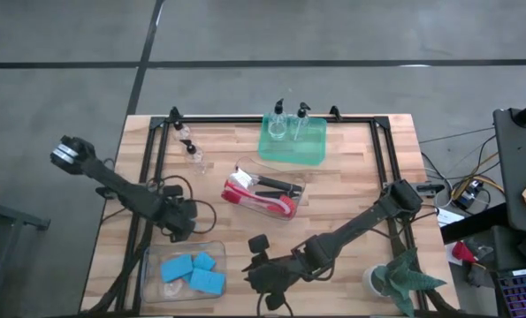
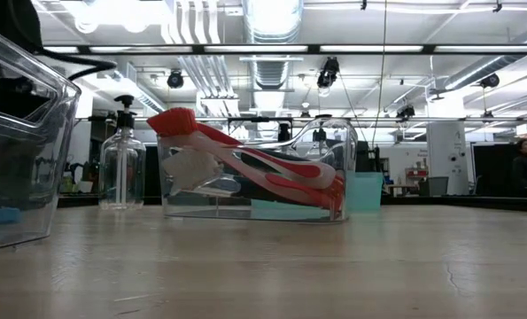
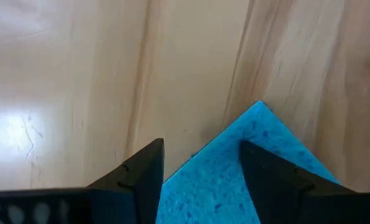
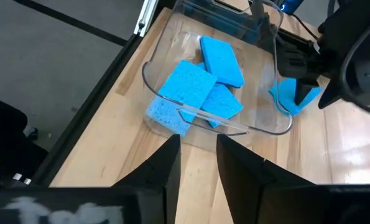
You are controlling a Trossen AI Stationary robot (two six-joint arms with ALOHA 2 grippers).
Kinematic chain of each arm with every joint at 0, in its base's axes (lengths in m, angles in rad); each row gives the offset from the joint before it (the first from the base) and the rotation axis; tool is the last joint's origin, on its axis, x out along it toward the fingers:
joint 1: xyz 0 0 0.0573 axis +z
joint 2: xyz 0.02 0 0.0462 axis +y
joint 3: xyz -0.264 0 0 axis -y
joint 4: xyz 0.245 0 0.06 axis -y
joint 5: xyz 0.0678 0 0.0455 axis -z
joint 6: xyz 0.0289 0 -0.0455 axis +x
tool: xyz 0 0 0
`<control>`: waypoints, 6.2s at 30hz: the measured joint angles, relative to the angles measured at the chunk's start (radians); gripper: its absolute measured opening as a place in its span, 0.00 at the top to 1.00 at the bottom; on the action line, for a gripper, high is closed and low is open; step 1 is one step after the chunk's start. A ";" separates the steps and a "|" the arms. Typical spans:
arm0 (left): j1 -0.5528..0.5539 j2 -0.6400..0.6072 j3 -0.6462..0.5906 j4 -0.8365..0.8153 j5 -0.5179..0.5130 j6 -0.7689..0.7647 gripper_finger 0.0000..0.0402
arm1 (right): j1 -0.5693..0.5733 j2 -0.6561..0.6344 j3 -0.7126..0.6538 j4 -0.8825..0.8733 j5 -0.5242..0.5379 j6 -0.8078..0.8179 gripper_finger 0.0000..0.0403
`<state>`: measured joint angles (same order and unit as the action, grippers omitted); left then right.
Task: Pick & Place Kitchen Sink Supplies
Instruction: Put the blue sponge into the bottom transparent bin, then put the transparent soap dispenser into the green bin
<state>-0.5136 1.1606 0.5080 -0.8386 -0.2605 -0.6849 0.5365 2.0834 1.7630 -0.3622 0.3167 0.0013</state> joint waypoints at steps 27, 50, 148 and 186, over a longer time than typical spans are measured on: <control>0.036 0.064 0.155 -0.035 -0.118 0.189 1.00 | 0.000 0.000 -0.006 0.000 -0.001 0.000 0.87; -0.097 -0.030 0.475 0.115 0.305 0.072 1.00 | 0.000 0.000 -0.013 -0.085 -0.001 0.077 0.87; -0.153 -0.475 0.204 0.157 -0.460 0.103 0.59 | -0.361 -1.895 -1.677 0.504 -0.155 0.103 0.98; -0.053 -0.450 -0.023 0.333 -1.007 -0.208 0.51 | -0.360 -1.957 -1.702 0.492 -0.133 0.128 0.98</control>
<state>-0.5667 0.7104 0.4847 -0.5051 -1.2678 -0.8931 0.1764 0.1268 0.0609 0.1294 0.1833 0.1295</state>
